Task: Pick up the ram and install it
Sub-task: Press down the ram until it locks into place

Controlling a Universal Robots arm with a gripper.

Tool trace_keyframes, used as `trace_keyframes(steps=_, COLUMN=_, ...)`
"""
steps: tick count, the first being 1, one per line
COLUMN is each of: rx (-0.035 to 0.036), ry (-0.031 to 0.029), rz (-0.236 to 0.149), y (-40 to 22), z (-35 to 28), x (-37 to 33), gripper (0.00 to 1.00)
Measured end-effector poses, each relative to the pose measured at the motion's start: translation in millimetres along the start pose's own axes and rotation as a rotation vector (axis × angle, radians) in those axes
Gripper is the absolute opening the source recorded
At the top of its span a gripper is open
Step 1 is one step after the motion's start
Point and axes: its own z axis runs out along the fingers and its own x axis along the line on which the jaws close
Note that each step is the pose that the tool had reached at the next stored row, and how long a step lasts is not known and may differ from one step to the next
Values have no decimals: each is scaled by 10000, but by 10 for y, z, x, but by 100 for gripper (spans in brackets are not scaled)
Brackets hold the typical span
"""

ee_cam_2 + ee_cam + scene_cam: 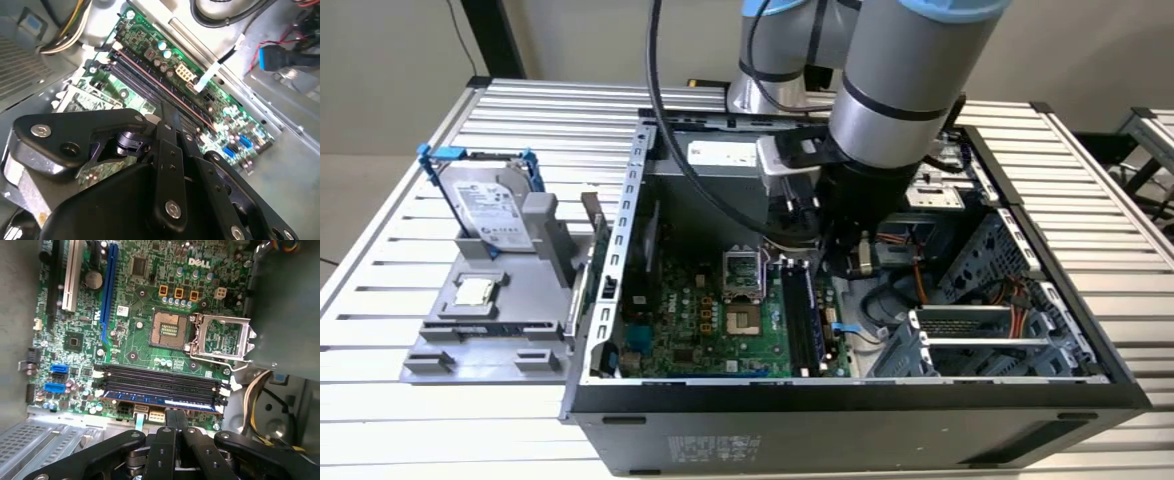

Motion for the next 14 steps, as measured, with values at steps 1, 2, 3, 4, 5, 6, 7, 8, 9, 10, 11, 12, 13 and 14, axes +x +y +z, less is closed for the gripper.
trace_keyframes(steps=1, rx=0, ry=-1, rz=1, y=0, z=-43, x=-2, gripper=0)
trace_keyframes(steps=2, rx=-1, ry=3, rz=1, y=0, z=-61, x=-3, gripper=0)
trace_keyframes(steps=3, rx=1, ry=-2, rz=2, y=0, z=-59, x=-3, gripper=0)
trace_keyframes(steps=4, rx=0, ry=0, rz=2, y=0, z=-60, x=-3, gripper=0)
trace_keyframes(steps=5, rx=0, ry=2, rz=1, y=0, z=-60, x=-3, gripper=0)
trace_keyframes(steps=6, rx=0, ry=2, rz=2, y=0, z=-60, x=-3, gripper=0)
trace_keyframes(steps=7, rx=-1, ry=5, rz=2, y=0, z=-60, x=-3, gripper=0)
trace_keyframes(steps=8, rx=-1, ry=6, rz=2, y=0, z=-60, x=-3, gripper=0)
trace_keyframes(steps=9, rx=-1, ry=7, rz=2, y=0, z=-60, x=-3, gripper=0)
trace_keyframes(steps=10, rx=-1, ry=9, rz=2, y=1, z=-60, x=-3, gripper=0)
trace_keyframes(steps=11, rx=-1, ry=10, rz=3, y=1, z=-60, x=-3, gripper=0)
trace_keyframes(steps=12, rx=-2, ry=11, rz=3, y=1, z=-60, x=-3, gripper=0)
trace_keyframes(steps=13, rx=-2, ry=13, rz=3, y=1, z=-60, x=-3, gripper=0)
trace_keyframes(steps=14, rx=-2, ry=13, rz=2, y=1, z=-60, x=-3, gripper=0)
